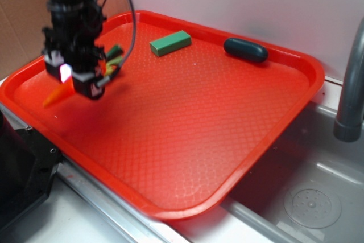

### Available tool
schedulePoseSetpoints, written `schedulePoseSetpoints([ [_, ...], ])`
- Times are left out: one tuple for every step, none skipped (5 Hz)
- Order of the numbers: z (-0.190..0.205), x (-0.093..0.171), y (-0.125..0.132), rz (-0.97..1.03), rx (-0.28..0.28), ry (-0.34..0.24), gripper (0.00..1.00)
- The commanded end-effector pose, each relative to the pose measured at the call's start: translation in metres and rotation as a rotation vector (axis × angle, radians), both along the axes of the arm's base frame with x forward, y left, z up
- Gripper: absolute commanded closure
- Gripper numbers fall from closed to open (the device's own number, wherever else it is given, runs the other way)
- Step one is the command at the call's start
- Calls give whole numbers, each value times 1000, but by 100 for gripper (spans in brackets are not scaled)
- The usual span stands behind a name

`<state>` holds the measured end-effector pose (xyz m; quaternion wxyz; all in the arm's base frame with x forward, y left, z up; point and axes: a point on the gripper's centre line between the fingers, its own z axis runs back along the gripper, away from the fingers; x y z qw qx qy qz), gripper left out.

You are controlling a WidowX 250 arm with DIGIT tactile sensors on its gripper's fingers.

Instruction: Grab the carrot.

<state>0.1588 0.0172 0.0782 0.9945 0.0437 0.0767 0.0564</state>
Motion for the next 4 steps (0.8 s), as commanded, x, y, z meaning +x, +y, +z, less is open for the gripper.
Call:
schedulePoseSetpoints([
  [96,21,-14,-96,-32,-111,100],
  [133,25,-13,-109,-65,-163,100],
  [145,28,-15,-126,-67,-213,100],
  [139,30,-11,-175,-24,-179,100],
])
